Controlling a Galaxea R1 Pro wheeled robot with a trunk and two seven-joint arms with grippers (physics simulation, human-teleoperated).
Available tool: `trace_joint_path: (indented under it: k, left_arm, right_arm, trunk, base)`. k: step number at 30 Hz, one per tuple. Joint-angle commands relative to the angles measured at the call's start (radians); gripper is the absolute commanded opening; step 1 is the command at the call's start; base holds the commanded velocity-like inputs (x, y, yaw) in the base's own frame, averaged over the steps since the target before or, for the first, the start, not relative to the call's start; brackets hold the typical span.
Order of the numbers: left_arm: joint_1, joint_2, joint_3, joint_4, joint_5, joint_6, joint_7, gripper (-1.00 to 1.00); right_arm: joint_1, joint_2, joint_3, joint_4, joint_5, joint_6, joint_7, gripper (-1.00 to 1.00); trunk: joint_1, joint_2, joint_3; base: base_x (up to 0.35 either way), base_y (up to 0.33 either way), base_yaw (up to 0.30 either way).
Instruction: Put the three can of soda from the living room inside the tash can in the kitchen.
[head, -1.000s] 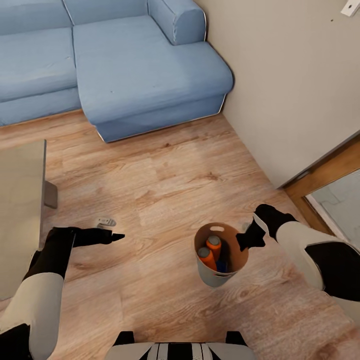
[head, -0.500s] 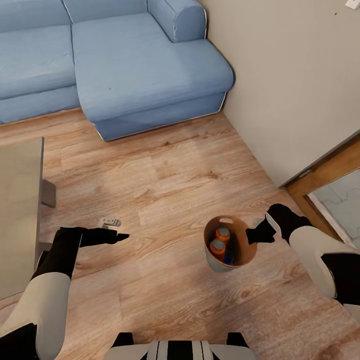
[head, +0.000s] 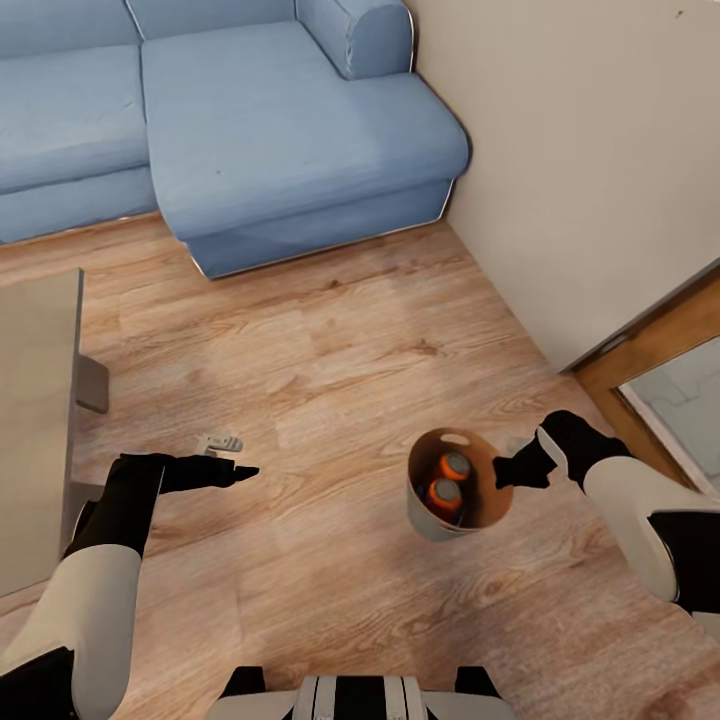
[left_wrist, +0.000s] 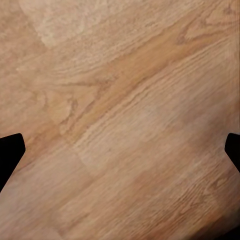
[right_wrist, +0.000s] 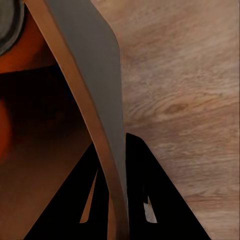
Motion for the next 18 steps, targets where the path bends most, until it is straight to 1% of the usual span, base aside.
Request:
trace_joint_path:
  k: [1, 7, 18]
  left_arm:
    - [0.0, 0.0, 0.0, 0.0, 0.0, 0.0, 0.0, 1.0]
    - [0.0, 0.0, 0.0, 0.0, -0.001, 0.0, 0.0, 1.0]
    - [0.0, -0.003, 0.0, -0.001, 0.0, 0.0, 0.0, 1.0]
  right_arm:
    - [0.002, 0.0, -0.004, 0.001, -0.017, 0.004, 0.007, -1.0]
    - [0.014, -0.002, -0.006, -0.001, -0.017, 0.003, 0.007, -1.0]
    - [0.017, -0.002, -0.005, -0.002, -0.017, 0.003, 0.007, -1.0]
  trunk:
    - [0.004, -0.007, -0.003]
    - [0.027, -0.049, -0.022]
    - [0.069, -0.126, -0.056]
  base:
    - [0.0, 0.0, 0.0]
    - [0.0, 0.0, 0.0]
    - [0.0, 0.0, 0.0]
